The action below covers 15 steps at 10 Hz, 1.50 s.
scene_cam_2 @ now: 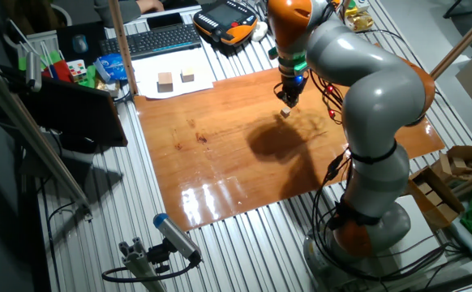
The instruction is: Hold a small block with the gripper and sweep it from left to right on the table
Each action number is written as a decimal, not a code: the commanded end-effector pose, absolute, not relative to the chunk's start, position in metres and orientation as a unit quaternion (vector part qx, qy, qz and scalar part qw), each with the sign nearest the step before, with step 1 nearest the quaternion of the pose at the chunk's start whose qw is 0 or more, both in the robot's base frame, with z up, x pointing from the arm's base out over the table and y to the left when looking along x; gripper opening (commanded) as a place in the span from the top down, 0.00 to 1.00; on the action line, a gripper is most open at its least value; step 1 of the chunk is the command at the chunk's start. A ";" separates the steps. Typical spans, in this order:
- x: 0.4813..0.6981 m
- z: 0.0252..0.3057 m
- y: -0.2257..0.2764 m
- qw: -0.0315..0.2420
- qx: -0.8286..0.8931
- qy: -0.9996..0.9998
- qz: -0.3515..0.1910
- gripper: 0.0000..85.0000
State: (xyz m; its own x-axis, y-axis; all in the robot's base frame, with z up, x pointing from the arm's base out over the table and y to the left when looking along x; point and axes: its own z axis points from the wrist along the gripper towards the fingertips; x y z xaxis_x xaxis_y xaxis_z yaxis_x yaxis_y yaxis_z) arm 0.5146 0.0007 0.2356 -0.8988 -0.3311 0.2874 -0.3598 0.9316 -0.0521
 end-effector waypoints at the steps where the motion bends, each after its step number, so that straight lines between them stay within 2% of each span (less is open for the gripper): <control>1: 0.515 0.236 0.001 0.137 0.175 -0.974 0.052 0.99; 3: 0.515 0.236 0.001 0.130 0.165 -0.977 0.045 0.99; 4: 0.515 0.236 0.001 0.102 0.158 -0.981 0.041 0.99; 5: 0.515 0.236 0.001 0.043 0.180 -0.982 0.026 0.99; 7: 0.515 0.236 0.001 0.059 0.153 -0.986 -0.013 0.99; 10: 0.515 0.236 0.001 0.047 0.093 -0.994 -0.014 0.99; 12: 0.515 0.236 0.001 0.039 0.071 -0.997 0.008 0.99; 14: 0.515 0.236 0.001 0.028 0.074 -0.997 -0.023 0.99; 15: 0.515 0.236 0.001 0.030 0.074 -0.997 -0.007 0.99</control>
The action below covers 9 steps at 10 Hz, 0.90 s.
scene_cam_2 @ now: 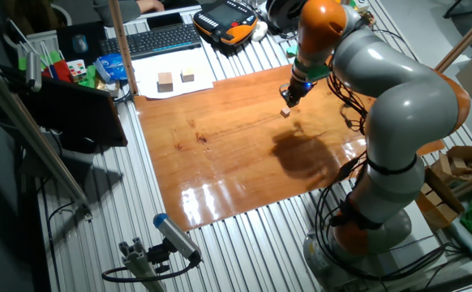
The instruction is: Hold a small block with the gripper and sweep it from left to right on the table
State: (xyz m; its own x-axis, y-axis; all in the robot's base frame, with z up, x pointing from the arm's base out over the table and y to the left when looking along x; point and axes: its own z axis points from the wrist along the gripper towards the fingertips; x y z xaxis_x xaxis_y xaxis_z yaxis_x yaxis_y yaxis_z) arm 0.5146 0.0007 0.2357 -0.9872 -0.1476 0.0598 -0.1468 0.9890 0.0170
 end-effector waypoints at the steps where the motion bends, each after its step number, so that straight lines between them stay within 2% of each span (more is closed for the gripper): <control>1: 0.516 0.236 0.000 0.038 0.069 -0.997 0.008 0.91; 3: 0.531 0.234 -0.005 0.052 0.055 -0.997 0.026 0.68; 5: 0.543 0.227 -0.008 0.051 0.048 -0.997 0.042 0.47; 6: 0.548 0.220 -0.009 0.050 0.048 -0.997 0.041 0.43; 9: 0.564 0.198 -0.013 0.047 0.051 -0.997 0.036 0.40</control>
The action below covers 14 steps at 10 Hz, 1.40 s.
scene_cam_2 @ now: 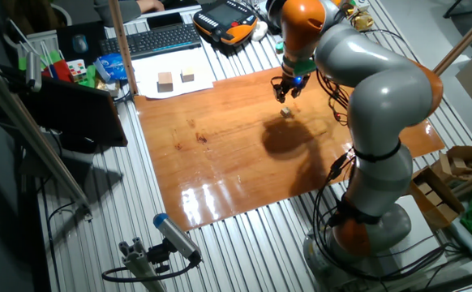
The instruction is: Hold a small block with the gripper and sweep it from left to right on the table
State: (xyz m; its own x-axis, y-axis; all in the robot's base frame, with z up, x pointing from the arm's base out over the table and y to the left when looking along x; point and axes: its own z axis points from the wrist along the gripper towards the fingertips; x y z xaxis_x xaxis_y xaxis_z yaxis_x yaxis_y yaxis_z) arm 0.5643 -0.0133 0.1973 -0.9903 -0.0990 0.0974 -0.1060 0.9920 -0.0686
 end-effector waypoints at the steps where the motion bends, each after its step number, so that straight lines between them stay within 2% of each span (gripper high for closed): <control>1: 0.566 0.194 -0.015 0.047 0.053 -0.997 0.041 0.40; 14: 0.602 0.102 -0.048 0.027 0.112 -0.992 0.045 0.33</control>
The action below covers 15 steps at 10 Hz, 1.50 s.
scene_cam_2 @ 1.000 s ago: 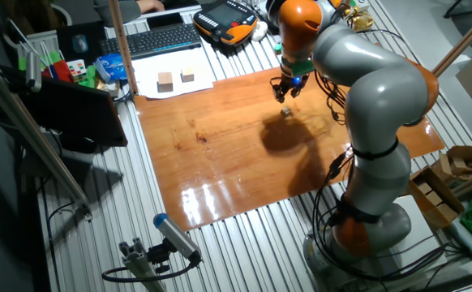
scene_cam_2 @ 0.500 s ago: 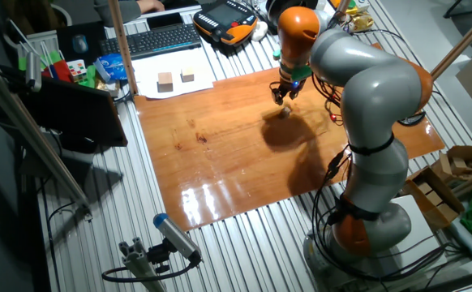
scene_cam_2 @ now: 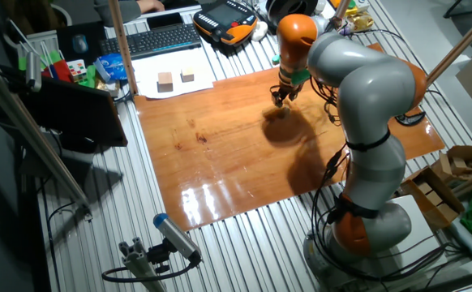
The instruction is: Hold a small block with the gripper and sweep it from left to right on the table
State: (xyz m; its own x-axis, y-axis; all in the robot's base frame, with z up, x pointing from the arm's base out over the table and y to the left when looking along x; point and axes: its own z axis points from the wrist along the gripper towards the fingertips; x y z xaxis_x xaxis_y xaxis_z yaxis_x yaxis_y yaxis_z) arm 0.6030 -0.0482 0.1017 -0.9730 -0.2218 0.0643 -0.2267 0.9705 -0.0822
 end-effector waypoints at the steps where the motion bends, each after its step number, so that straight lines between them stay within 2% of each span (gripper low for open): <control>1: 0.606 0.098 -0.052 0.028 0.121 -0.991 0.042 0.33; 5: 0.607 0.080 -0.056 0.021 0.133 -0.990 0.032 0.33; 8: 0.607 0.080 -0.056 0.035 0.139 -0.989 0.018 0.33; 11: 0.607 0.080 -0.056 0.050 0.148 -0.986 0.055 0.33; 15: 0.609 0.079 -0.058 0.056 0.090 -0.994 0.030 0.30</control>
State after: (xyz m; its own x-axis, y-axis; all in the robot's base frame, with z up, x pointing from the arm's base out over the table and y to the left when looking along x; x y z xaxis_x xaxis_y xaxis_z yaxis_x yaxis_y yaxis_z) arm 0.6087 -0.0579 0.0792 -0.9768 -0.1791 0.1174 -0.1857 0.9814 -0.0480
